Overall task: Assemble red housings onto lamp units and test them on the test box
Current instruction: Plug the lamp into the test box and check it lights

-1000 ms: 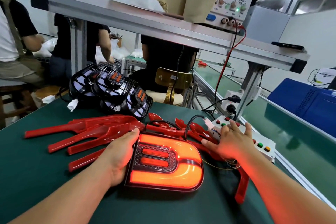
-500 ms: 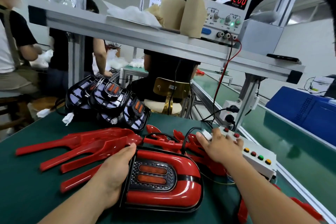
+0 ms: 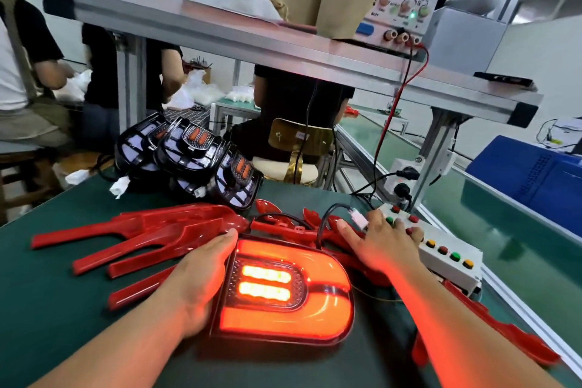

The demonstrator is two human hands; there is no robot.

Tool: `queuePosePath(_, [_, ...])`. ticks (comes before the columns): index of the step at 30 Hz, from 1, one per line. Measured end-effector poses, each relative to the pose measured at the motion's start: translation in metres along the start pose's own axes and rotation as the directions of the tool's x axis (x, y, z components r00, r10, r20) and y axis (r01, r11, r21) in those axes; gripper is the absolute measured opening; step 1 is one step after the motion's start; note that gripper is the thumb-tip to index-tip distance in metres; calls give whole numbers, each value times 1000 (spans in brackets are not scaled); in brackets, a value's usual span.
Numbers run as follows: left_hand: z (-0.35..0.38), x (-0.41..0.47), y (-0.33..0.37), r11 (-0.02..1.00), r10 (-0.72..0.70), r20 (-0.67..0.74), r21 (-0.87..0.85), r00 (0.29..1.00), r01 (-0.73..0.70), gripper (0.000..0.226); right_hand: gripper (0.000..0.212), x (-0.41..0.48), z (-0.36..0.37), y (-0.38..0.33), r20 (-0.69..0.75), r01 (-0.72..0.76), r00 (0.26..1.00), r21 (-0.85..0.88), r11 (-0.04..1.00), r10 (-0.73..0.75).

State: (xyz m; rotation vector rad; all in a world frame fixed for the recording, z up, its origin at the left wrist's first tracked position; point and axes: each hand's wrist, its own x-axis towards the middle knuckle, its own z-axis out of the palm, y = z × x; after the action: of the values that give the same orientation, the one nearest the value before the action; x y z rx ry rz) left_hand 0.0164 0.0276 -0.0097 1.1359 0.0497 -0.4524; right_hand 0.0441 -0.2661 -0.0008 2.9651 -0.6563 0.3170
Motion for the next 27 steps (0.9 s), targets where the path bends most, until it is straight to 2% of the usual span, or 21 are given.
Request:
queuePosePath(14, [-2, 3, 0, 997, 7, -22, 80, 1000, -5, 42, 112, 1, -1, -2, 42, 1, 999, 27, 1000, -2])
queuePosePath(17, [-1, 3, -3, 990, 71, -15, 124, 997, -69, 39, 114, 2, -1, -2, 46, 10, 999, 26, 1000, -11])
queuePosePath(18, [-1, 3, -4, 975, 126, -28, 187, 992, -119, 35, 115, 2, -2, -2, 43, 13, 999, 27, 1000, -14])
queuePosePath(21, [-3, 4, -6, 835, 371, -104, 472, 923, -283, 28, 117, 3, -4, 0, 35, 21, 999, 25, 999, -22])
queuePosePath(23, [-4, 3, -6, 702, 451, -90, 650, 888, -290, 41, 119, 2, -6, 2, 45, 38, 998, 34, 999, -40])
queuePosePath(25, [-8, 2, -2, 496, 531, -51, 829, 846, -261, 44, 114, 2, -6, 5, 69, 56, 996, 81, 995, -62])
queuePosePath(27, [-13, -2, 7, 294, 603, -15, 934, 797, -204, 41, 95, 3, -8, 9, 72, 59, 995, 138, 989, -69])
